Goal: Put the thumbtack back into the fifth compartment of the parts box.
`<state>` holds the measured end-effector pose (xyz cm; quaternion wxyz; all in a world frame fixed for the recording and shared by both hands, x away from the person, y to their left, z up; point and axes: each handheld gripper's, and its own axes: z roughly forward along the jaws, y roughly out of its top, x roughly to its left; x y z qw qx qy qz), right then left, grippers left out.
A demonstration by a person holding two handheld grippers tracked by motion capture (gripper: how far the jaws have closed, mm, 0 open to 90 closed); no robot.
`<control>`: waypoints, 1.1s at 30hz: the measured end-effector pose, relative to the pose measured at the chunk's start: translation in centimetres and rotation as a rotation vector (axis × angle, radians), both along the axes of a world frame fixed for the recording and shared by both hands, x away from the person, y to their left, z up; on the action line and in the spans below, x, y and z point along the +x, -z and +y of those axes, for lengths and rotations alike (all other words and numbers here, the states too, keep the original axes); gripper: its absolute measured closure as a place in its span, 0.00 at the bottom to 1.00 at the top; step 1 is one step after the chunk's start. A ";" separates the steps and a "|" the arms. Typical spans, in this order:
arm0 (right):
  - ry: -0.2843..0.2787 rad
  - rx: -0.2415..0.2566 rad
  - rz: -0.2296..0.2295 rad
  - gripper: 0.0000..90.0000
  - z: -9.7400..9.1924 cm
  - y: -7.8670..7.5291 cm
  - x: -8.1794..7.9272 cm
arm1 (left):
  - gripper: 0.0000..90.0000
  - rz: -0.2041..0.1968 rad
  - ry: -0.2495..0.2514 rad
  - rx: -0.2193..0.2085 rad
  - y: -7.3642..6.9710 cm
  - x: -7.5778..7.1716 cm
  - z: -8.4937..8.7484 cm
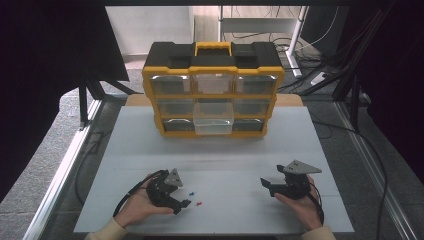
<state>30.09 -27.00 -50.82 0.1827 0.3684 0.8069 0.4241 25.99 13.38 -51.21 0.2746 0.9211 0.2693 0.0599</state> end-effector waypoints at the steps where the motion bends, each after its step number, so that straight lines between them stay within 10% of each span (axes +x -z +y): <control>1: 0.000 -0.002 -0.001 0.21 0.0 0.0 0.0 | 0.28 0.001 0.003 0.004 0.1 0.0 -0.1; 13: 0.006 -0.010 -0.001 0.21 0.0 0.0 0.0 | 0.53 -0.020 0.062 0.087 0.6 -0.5 -1.1; 26: 0.007 -0.020 -0.004 0.21 0.0 0.0 -0.1 | 0.90 0.048 0.058 0.061 0.7 -0.2 -1.2; 33: 0.006 -0.025 -0.004 0.21 0.0 0.1 -0.1 | 0.92 0.063 0.036 0.025 0.7 -0.2 -0.8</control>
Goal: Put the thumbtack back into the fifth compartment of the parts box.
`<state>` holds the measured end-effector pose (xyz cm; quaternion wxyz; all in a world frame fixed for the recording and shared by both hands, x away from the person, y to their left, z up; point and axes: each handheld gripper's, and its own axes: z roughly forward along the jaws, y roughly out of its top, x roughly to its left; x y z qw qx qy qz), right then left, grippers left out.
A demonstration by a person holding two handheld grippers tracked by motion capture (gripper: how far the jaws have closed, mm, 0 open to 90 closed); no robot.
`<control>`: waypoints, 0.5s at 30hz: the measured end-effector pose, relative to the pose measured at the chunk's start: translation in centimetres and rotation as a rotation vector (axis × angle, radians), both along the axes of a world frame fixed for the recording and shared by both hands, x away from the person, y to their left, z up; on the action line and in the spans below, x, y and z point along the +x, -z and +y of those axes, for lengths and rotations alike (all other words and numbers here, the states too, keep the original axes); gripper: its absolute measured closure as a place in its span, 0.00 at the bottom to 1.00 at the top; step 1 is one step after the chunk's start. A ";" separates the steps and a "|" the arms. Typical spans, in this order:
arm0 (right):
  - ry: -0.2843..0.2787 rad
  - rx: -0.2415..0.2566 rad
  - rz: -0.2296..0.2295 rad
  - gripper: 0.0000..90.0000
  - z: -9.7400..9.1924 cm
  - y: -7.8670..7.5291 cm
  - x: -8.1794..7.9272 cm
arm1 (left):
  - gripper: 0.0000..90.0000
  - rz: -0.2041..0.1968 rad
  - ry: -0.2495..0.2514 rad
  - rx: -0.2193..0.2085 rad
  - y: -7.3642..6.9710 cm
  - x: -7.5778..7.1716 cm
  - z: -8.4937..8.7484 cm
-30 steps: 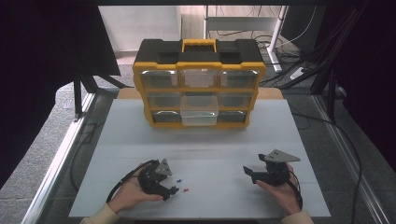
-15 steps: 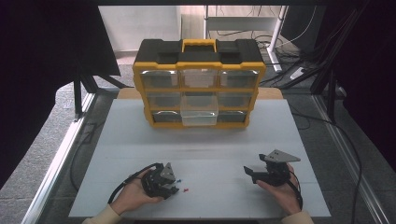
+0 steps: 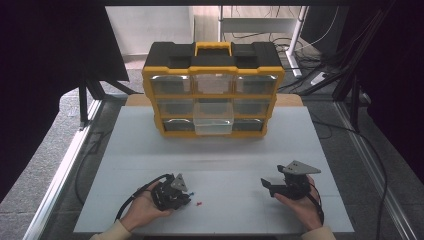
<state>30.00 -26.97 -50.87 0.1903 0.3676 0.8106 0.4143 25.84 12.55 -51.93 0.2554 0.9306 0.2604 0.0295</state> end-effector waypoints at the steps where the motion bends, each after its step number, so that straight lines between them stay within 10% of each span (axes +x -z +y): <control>1: 0.001 0.000 0.000 0.21 0.0 0.0 0.0 | 0.92 0.007 -0.009 -0.022 -0.1 0.0 0.2; 15: 0.019 0.001 -0.010 0.21 -0.2 -0.1 0.1 | 0.92 -0.069 -0.164 -0.298 -2.9 0.5 5.1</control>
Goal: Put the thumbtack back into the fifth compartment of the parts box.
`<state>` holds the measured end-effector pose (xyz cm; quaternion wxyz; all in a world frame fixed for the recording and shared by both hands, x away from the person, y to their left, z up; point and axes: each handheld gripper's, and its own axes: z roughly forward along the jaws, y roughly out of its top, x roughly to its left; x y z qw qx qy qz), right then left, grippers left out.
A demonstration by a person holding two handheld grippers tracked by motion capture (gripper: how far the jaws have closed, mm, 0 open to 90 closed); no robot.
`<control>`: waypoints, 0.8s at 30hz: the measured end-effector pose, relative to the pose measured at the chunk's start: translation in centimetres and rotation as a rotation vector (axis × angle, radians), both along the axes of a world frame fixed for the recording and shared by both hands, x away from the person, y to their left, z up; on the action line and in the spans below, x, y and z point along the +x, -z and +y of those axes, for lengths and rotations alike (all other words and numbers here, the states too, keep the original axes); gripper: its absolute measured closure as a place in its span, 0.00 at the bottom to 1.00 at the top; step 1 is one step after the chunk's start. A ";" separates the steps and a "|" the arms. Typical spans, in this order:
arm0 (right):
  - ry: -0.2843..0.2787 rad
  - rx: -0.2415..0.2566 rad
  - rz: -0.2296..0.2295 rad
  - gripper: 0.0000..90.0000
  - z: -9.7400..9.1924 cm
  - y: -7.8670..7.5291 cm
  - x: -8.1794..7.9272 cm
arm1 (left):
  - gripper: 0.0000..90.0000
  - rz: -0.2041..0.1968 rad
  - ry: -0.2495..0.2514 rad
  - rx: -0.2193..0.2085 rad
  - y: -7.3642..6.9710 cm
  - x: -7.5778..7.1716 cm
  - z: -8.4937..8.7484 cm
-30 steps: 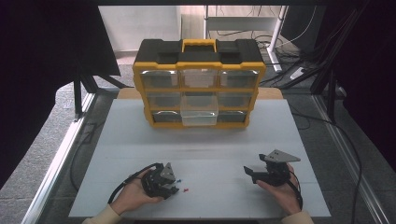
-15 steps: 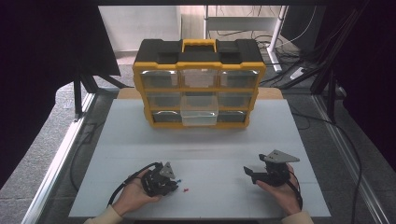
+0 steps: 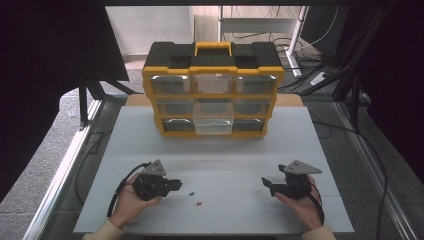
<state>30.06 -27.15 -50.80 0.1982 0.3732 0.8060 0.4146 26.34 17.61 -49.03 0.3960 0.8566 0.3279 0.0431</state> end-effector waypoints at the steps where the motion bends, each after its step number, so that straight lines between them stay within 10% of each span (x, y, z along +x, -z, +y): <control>1: 0.008 -0.004 -0.002 0.21 0.0 0.0 0.0 | 0.92 -0.010 -0.008 -0.017 -0.2 0.0 0.2; 24: 0.022 0.009 -0.001 0.21 -0.2 0.0 0.2 | 0.92 -0.135 -0.129 -0.169 -2.7 0.0 2.1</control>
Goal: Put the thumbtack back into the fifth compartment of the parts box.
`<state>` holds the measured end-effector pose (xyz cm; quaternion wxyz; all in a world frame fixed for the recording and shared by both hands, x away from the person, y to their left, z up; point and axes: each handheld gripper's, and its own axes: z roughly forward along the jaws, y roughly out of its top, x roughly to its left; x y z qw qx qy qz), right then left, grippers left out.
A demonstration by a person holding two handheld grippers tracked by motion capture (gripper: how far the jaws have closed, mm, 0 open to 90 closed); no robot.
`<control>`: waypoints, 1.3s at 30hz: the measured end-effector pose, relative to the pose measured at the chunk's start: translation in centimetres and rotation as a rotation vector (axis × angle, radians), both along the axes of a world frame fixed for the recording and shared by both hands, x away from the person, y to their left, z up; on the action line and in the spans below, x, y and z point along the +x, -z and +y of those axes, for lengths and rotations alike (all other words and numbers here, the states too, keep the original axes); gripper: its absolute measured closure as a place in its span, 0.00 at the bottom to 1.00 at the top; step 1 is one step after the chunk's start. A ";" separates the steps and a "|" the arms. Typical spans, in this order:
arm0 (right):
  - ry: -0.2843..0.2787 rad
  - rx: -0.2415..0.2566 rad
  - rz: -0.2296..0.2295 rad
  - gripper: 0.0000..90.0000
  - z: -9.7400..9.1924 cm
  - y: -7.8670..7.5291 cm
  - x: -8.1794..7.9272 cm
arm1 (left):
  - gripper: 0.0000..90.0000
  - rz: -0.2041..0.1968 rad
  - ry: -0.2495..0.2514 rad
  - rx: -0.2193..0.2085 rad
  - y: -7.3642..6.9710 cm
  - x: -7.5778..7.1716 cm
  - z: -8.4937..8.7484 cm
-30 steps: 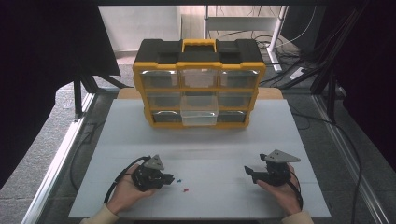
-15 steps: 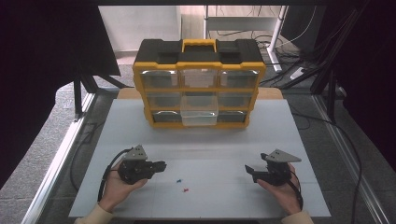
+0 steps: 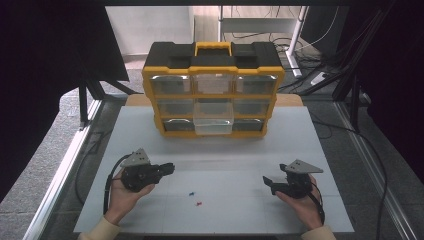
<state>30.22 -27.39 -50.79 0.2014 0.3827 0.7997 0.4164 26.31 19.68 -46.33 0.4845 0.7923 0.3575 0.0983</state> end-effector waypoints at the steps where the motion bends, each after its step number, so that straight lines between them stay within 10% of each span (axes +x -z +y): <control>1: 0.000 -0.001 0.000 0.21 0.0 0.0 0.0 | 0.92 -0.005 0.001 0.000 -0.1 0.0 0.1; 39: 0.011 -0.005 -0.003 0.22 -0.2 0.0 0.0 | 0.92 -0.093 0.005 -0.128 -5.5 3.3 -1.2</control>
